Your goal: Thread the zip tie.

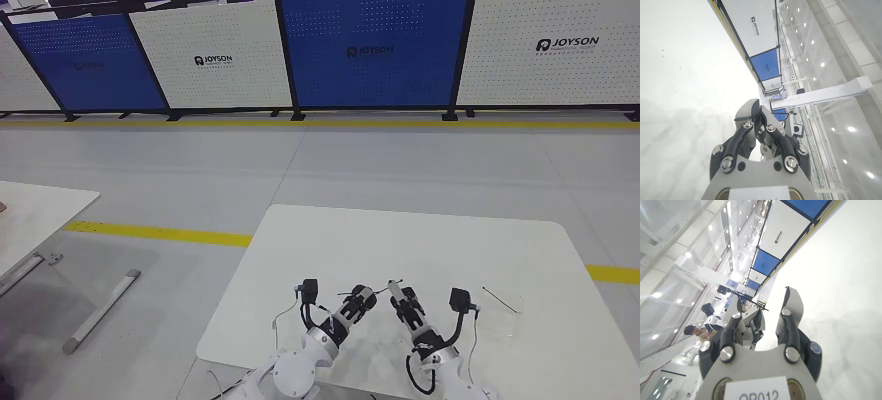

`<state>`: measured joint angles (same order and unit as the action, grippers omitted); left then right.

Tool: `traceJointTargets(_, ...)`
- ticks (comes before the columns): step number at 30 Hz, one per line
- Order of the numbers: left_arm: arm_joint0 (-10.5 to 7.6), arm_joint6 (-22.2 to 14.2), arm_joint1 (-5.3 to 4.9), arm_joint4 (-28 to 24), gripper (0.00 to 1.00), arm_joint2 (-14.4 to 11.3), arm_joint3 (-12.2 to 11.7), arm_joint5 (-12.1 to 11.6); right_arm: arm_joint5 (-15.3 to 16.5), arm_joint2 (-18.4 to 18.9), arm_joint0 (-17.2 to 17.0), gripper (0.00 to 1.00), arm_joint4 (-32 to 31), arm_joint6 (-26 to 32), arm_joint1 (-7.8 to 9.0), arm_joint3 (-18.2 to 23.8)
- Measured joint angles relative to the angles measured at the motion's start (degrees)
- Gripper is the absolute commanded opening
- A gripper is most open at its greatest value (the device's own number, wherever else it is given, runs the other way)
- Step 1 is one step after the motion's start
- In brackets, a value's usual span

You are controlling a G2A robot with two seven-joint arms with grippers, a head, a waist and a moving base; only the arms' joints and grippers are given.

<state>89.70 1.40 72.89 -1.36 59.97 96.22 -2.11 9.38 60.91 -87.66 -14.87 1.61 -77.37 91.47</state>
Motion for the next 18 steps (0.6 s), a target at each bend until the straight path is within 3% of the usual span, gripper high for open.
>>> traceJointTargets(11,0.39,0.12,-0.06,2.25,0.00,-0.51,0.11,-0.26,-0.31,0.53,-0.39,0.24,-0.63,-0.41,-0.02,0.76)
traceJointTargets(15,0.44,0.15,-0.07,3.00,0.00,-0.74,0.06,-0.34,-0.31,0.71,-0.54,0.11,-0.83,-0.58,-0.03,0.96)
traceJointTargets(18,0.30,-0.18,-0.06,3.08,0.00,-0.89,-0.09,-0.35,-0.36,0.98,-0.65,0.07,-0.83,-0.68,-0.03,1.06)
